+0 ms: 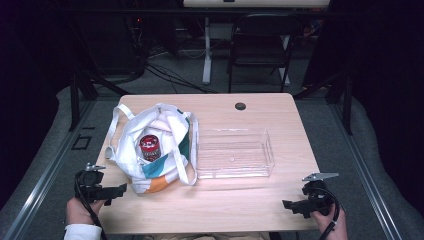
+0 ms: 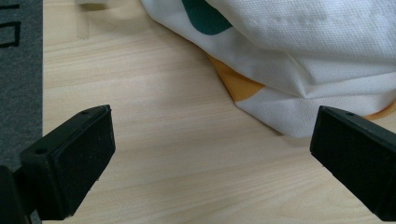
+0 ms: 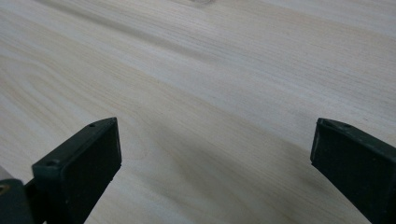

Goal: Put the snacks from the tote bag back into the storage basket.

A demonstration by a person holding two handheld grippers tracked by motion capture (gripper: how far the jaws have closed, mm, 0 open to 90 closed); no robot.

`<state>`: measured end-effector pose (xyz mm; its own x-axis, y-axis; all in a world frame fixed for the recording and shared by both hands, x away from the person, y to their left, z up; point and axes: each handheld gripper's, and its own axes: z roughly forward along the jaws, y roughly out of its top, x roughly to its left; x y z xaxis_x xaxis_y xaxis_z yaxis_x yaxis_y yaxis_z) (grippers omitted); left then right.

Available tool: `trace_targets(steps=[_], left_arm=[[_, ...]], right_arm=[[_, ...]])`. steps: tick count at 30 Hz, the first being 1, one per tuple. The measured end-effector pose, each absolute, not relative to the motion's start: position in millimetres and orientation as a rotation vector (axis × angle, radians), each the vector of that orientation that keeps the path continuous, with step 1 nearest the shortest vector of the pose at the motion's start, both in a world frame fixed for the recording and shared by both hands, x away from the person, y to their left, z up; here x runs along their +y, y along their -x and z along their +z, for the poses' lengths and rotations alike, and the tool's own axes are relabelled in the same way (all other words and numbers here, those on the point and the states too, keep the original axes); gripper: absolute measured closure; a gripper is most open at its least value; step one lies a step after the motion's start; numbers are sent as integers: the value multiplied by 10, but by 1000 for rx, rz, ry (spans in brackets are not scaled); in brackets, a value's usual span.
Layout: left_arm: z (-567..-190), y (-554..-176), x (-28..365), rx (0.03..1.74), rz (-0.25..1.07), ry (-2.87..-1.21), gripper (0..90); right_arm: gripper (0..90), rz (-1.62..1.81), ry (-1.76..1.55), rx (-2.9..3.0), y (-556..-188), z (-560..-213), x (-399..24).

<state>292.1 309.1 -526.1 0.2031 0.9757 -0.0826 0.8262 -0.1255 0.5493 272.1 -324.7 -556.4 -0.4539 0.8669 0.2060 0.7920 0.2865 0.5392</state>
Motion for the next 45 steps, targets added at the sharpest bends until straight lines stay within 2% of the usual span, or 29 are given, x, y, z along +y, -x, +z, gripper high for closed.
trace_targets(steps=[24, 32, 45], left_arm=[[-5229, -2888, 3114, 1682, 429, -1986, 3], [-5018, -2876, 3119, 1652, 520, -1983, 3], [-4772, -2946, 2962, 1580, 541, -1999, 3]], right_arm=[[30, 896, -1552, 2417, -2730, -5557, -3225], [35, 883, -1538, 2430, -2783, -5560, -3173], [38, 874, -1521, 2442, -2804, -5570, -3160]])
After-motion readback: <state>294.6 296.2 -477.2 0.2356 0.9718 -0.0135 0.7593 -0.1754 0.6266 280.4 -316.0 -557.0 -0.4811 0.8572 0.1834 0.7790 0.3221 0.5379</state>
